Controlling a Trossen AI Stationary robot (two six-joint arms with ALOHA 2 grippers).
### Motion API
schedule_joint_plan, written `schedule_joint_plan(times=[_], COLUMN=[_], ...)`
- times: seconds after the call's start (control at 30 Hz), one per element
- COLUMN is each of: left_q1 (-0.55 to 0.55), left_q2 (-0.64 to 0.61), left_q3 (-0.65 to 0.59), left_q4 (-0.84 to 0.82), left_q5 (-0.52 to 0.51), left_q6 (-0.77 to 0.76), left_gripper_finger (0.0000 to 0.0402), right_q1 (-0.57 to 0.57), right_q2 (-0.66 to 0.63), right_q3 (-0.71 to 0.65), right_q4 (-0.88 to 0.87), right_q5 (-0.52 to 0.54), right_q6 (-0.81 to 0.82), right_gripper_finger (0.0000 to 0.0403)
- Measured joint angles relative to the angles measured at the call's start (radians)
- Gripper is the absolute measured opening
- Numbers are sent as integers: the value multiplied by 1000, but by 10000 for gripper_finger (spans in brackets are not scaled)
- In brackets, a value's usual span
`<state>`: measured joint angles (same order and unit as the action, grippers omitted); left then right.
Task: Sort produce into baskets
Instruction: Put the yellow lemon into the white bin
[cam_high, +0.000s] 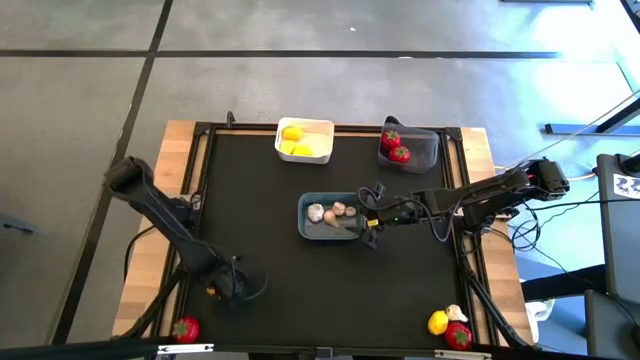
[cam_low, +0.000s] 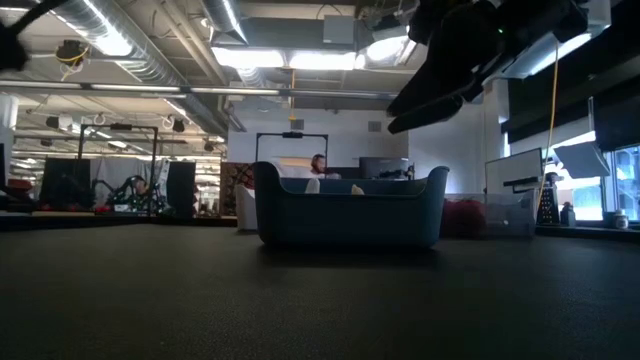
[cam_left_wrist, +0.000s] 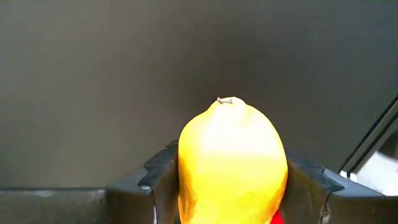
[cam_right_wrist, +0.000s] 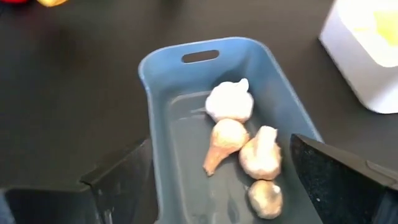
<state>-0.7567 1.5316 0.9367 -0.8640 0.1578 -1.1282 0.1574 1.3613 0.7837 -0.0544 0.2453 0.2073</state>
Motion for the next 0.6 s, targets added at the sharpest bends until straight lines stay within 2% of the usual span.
schedule_joint_plan(times=[0.17, 0.33, 0.6], left_q1=[91, 233, 452], left_q2=[-112, -206, -282], left_q3=[0, 0, 0], left_q4=[-55, -69, -55], left_q5=[-123, -218, -329], left_q6=[87, 223, 463], left_gripper_finger=[201, 203, 204], right_q1=[0, 0, 0], right_q2=[0, 0, 0], right_q3=[0, 0, 0], right_q4=[0, 0, 1], right_q5=[-40, -26, -14], right_q6=[21, 22, 28], right_gripper_finger=[376, 376, 376])
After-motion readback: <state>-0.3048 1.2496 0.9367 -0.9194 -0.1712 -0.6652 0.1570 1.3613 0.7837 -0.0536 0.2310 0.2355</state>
